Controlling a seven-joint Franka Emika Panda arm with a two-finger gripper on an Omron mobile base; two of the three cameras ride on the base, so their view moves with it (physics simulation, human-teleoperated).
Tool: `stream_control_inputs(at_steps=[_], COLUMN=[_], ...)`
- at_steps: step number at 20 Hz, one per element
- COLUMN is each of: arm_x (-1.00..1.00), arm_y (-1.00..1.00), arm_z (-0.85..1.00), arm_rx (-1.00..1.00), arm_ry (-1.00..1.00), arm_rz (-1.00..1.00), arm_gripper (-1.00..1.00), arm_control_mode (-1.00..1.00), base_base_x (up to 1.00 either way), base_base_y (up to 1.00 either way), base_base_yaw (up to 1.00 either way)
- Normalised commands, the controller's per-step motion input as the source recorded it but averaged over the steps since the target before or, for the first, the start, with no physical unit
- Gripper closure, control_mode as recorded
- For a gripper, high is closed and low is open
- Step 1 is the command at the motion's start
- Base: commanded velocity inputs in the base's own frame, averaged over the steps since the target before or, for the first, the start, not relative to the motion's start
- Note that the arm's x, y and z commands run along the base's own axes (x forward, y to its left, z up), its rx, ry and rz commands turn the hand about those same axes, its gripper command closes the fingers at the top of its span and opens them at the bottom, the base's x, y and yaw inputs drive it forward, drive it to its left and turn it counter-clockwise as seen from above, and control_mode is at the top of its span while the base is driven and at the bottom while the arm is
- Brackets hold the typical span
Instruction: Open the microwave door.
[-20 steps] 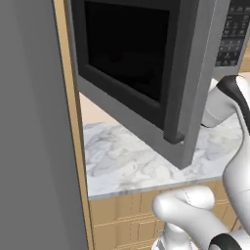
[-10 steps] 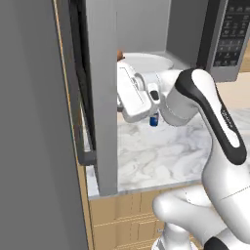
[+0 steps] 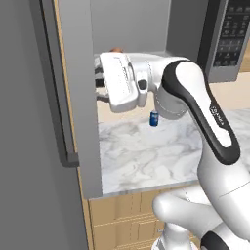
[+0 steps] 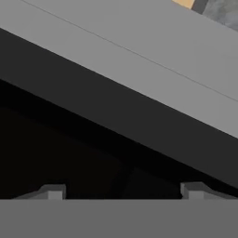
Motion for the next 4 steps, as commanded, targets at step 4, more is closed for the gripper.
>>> stream_control_inputs(at_steps=[4], arm_x=[0.0], arm_y=[0.0], arm_z=[0.0], arm_rx=[0.0], arm_ry=[0.0], arm_rz=[0.0], arm_gripper=[-1.0], arm_control_mode=[-1.0], base_base_x=[0.0], base_base_y=[0.0], base_base_yaw=[0.0])
